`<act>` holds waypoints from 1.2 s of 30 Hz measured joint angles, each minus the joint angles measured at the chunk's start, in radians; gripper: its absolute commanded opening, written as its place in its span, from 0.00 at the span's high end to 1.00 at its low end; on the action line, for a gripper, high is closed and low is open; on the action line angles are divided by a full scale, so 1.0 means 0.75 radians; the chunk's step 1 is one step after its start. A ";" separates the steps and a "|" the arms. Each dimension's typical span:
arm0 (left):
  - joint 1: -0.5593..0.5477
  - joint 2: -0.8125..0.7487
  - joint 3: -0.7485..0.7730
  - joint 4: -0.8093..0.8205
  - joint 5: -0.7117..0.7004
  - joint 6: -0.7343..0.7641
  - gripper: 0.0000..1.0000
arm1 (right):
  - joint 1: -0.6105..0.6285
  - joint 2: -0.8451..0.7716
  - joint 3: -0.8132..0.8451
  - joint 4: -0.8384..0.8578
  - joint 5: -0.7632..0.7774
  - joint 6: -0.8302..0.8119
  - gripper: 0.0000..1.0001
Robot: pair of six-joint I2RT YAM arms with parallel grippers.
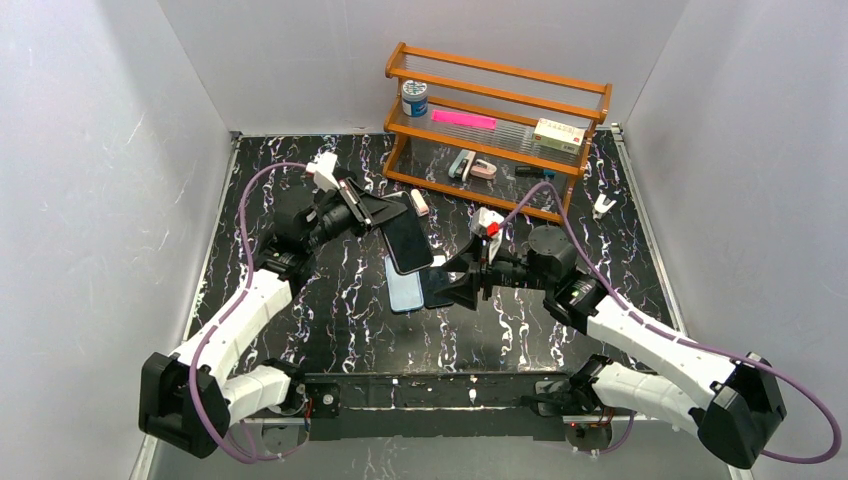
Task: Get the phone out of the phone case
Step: Remove the phone case from the phone.
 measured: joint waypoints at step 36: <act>-0.001 0.084 0.128 0.023 0.506 0.267 1.00 | -0.001 0.301 0.143 0.177 -0.349 0.177 0.50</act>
